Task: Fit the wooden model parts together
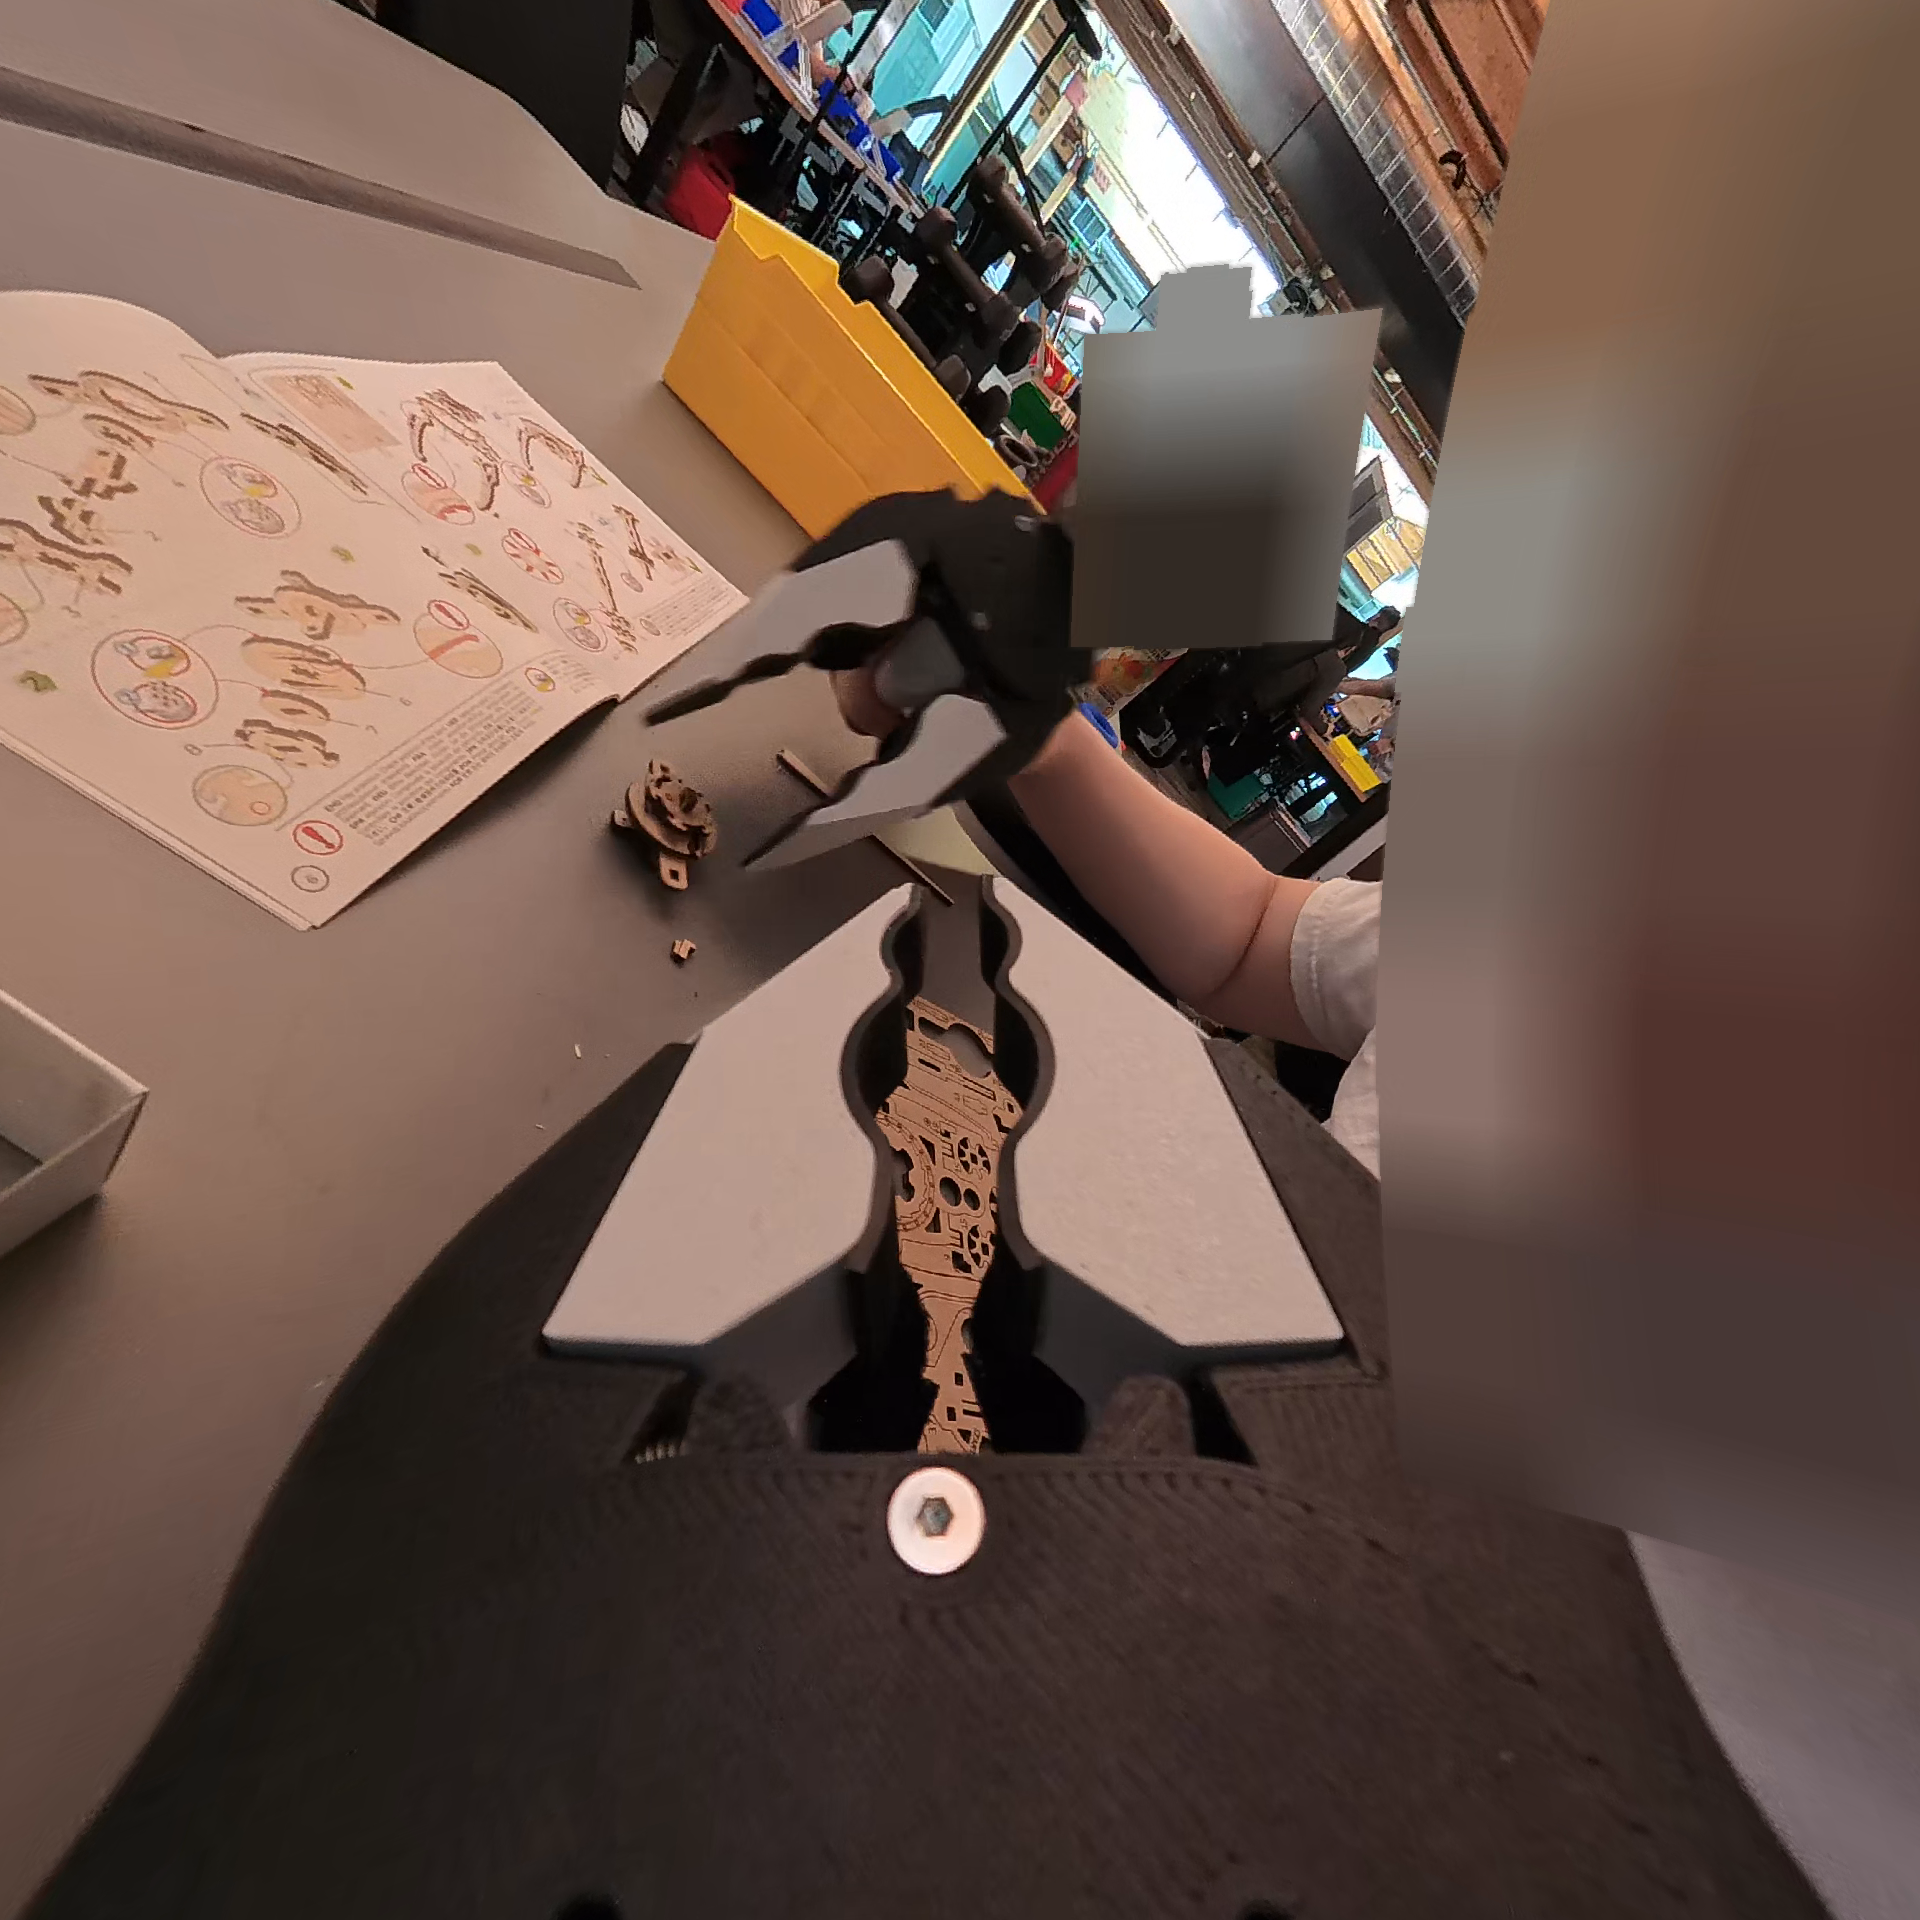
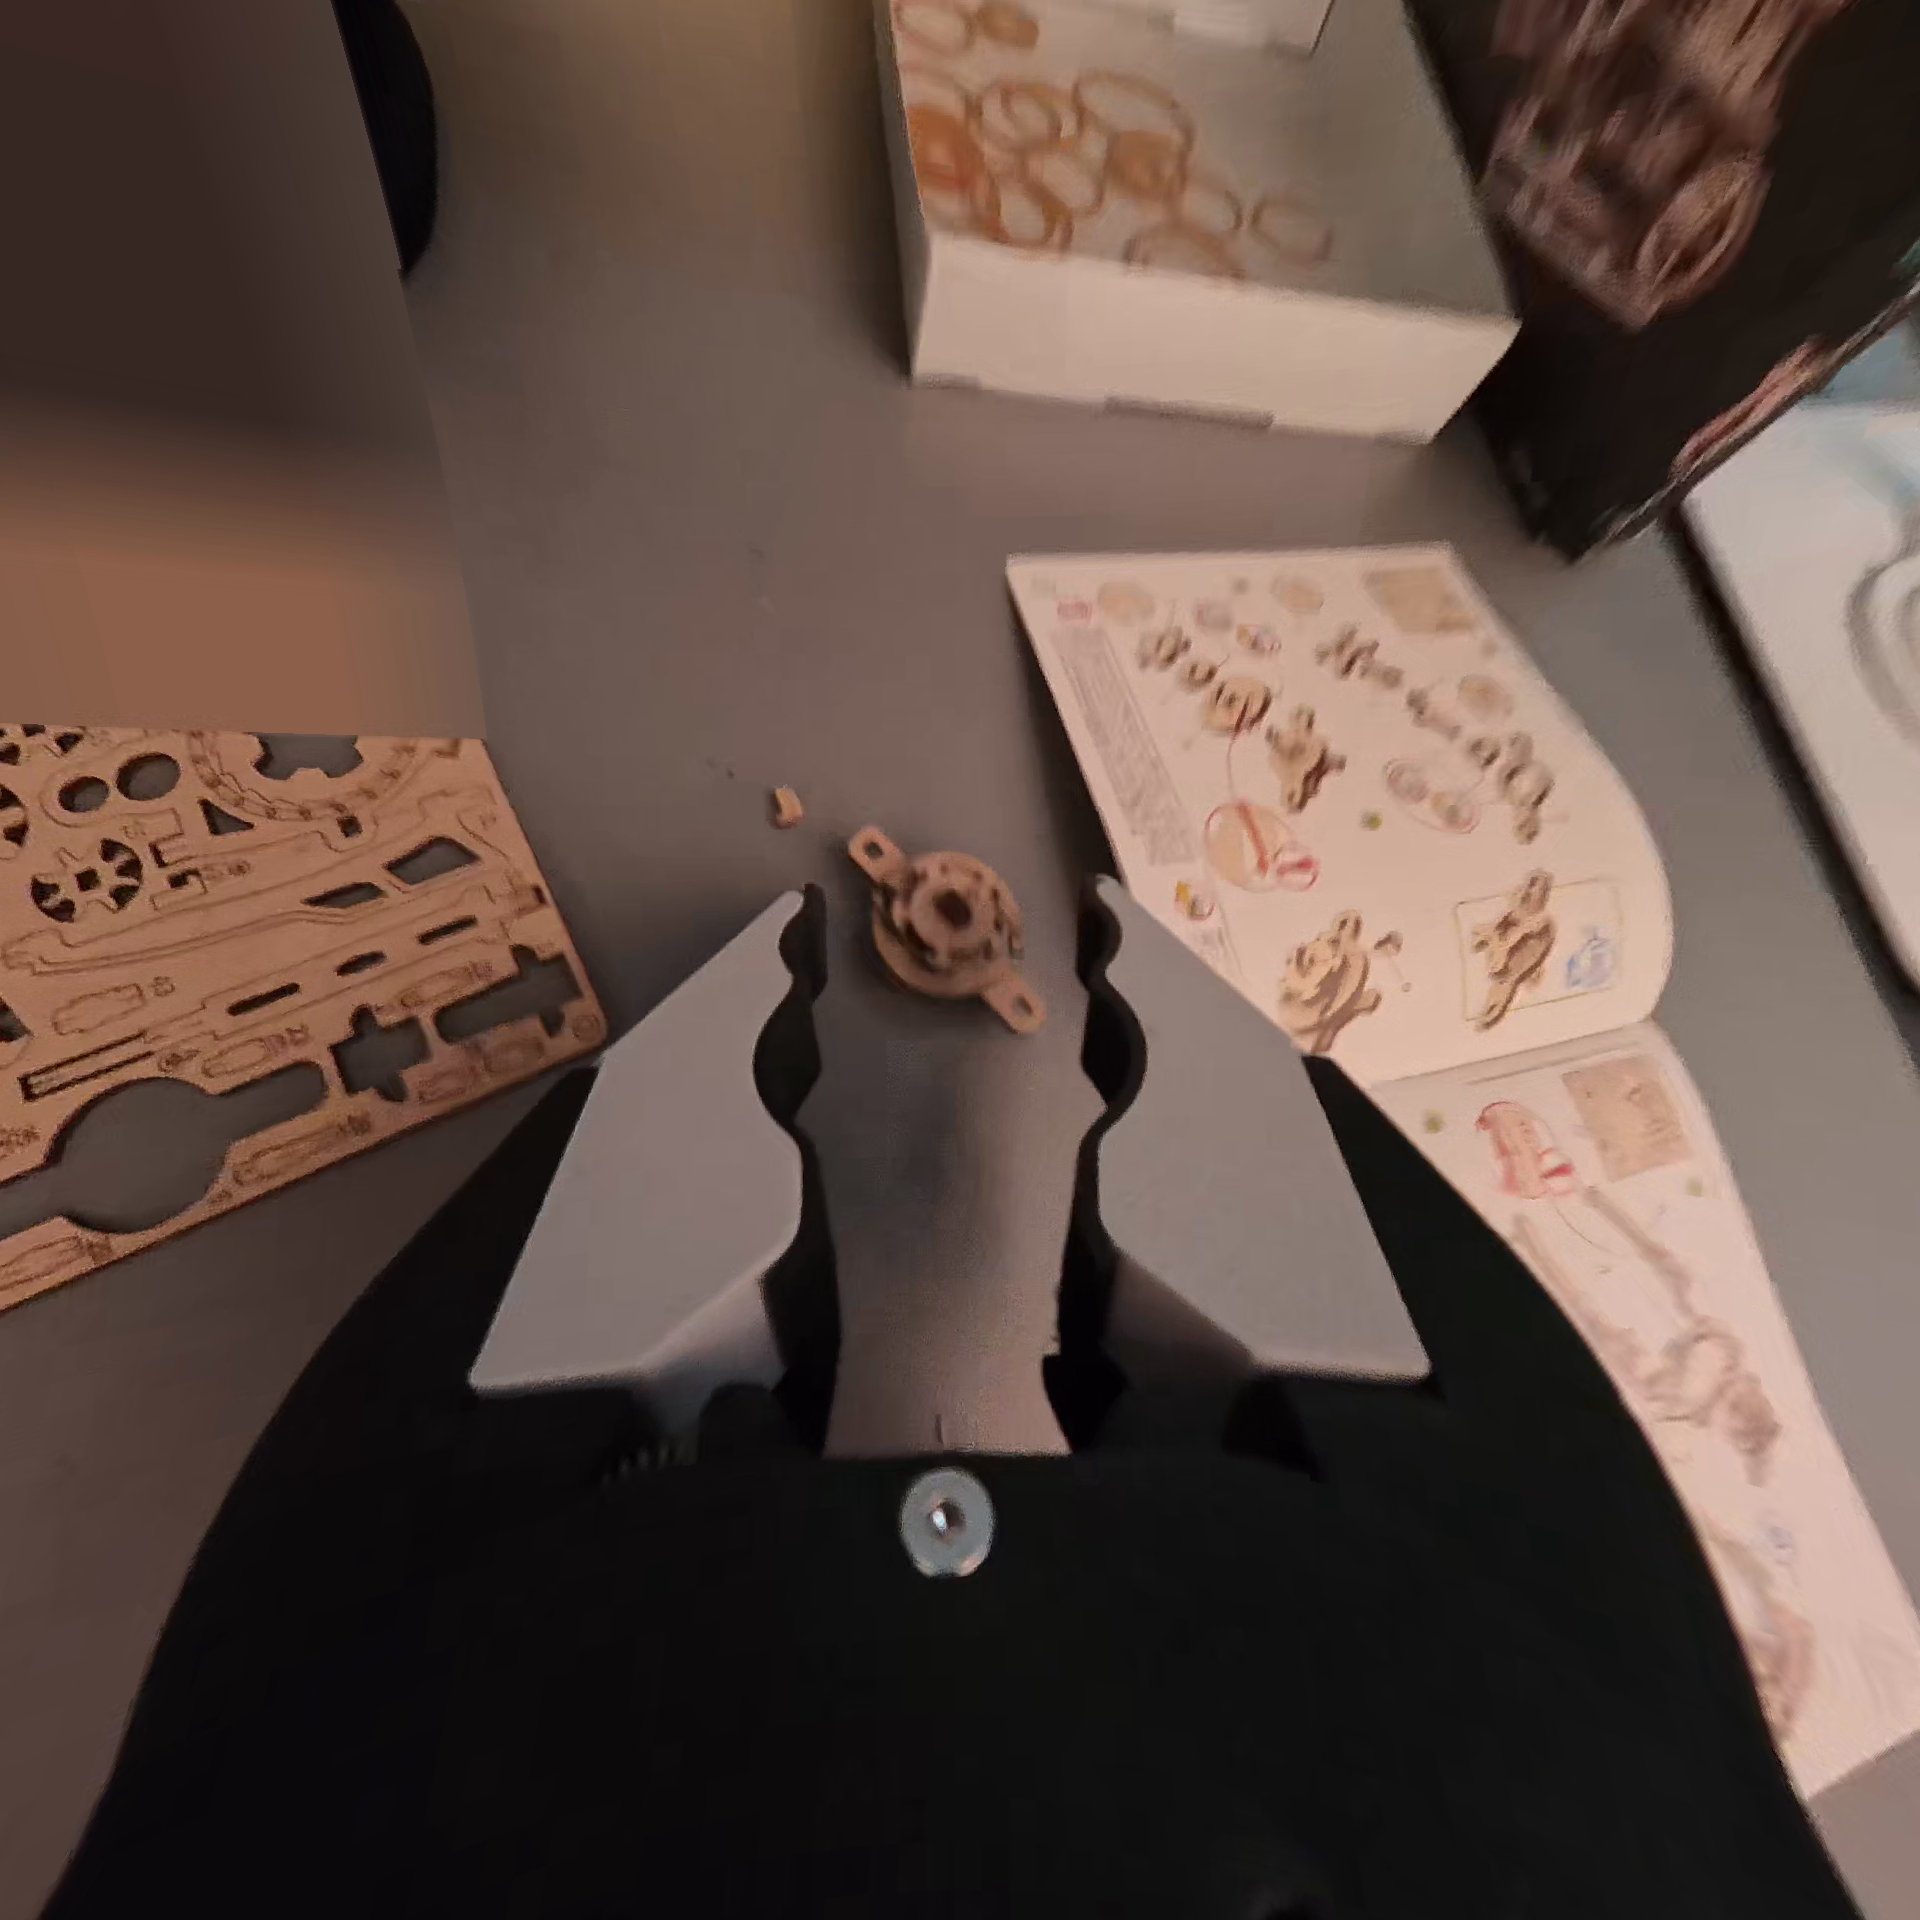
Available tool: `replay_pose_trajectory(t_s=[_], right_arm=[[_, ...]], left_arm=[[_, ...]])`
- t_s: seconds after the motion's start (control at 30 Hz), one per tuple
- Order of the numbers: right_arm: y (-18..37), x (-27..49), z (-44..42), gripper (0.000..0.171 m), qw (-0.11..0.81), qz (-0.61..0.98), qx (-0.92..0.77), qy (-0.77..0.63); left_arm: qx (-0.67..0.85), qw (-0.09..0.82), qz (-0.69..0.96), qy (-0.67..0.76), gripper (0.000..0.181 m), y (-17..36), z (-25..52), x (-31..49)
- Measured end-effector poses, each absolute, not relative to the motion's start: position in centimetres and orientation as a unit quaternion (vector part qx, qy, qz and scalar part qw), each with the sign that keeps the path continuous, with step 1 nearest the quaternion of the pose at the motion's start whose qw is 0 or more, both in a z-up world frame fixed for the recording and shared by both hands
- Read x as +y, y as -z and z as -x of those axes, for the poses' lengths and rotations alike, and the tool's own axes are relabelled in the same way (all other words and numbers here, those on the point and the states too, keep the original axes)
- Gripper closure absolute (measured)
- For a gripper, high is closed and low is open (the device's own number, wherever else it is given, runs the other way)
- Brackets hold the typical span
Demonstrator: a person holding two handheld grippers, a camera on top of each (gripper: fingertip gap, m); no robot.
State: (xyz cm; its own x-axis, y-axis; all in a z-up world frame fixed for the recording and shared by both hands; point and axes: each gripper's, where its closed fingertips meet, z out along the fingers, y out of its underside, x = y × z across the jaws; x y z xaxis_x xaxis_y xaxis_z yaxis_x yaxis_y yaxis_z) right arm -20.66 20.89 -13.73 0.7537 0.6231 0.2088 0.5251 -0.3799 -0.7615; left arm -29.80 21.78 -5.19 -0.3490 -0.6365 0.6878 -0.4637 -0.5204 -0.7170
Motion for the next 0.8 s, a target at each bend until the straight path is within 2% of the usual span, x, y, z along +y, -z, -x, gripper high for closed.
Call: replay_pose_trajectory(t_s=[0.07,0.1,0.13,0.23,0.4,0.63,0.8], right_arm=[[11.9,20.7,22.1,0.137,0.472,0.801,-0.366,-0.037],[11.6,20.4,23.2,0.15,0.474,0.793,-0.38,-0.042],[12.1,20.3,24.0,0.155,0.461,0.798,-0.386,-0.046],[15.2,20.7,24.4,0.15,0.389,0.839,-0.378,-0.039],[16.1,21.0,25.2,0.162,0.361,0.86,-0.351,-0.08],[16.2,20.8,25.2,0.167,0.359,0.868,-0.317,-0.134],[14.7,20.7,25.8,0.167,0.406,0.831,-0.371,-0.091]], left_arm=[[0.484,0.067,0.566,0.664,0.174,5.0,29.8,21.8],[0.484,0.068,0.565,0.664,0.174,5.0,29.8,21.8],[0.484,0.068,0.565,0.665,0.174,5.0,29.9,21.9],[0.483,0.065,0.565,0.666,0.174,5.0,29.8,21.7],[0.488,0.064,0.562,0.665,0.174,4.9,29.8,21.4],[0.487,0.054,0.56,0.668,0.174,5.0,29.8,21.1],[0.488,0.047,0.566,0.663,0.174,5.5,29.7,21.0]])
